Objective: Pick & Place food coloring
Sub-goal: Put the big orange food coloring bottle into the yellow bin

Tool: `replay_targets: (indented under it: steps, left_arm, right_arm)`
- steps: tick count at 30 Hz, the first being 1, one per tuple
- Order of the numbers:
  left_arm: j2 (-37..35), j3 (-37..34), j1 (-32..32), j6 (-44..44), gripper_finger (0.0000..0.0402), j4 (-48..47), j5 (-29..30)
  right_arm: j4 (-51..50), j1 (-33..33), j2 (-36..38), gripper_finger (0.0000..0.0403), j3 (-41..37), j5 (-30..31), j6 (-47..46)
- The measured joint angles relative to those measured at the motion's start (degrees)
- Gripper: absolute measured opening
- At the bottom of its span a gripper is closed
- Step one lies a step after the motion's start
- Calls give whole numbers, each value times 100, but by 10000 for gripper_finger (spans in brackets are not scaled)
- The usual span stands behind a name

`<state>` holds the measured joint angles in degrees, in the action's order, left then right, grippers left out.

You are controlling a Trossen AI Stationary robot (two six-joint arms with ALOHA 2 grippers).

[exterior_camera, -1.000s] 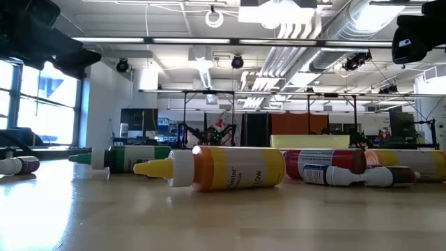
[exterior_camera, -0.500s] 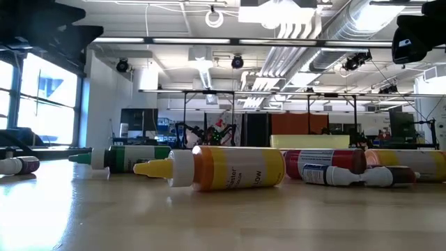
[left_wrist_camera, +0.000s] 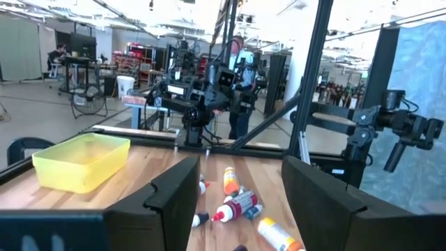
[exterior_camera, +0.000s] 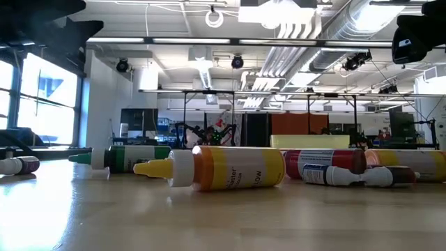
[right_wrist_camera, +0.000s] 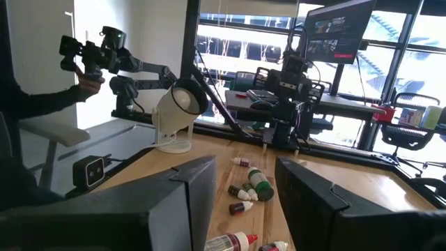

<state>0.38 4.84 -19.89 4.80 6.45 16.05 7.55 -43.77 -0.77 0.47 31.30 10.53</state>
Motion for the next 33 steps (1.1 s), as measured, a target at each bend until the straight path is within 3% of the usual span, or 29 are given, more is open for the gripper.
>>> replay_targets:
  steps: [7,14,26,33]
  left_arm:
    - [2,0,1,22,202,-56,380]
    - [0,0,1,2,202,-32,1483]
    - [2,0,-1,22,202,-6,2177]
    - [2,125,-1,22,202,-171,2212]
  right_arm:
    - [0,2,0,142,0,0,0]
    - [0,2,0,142,0,0,0]
    - [0,2,-1,142,0,0,-1]
    - [0,1,1,142,0,-1,0]
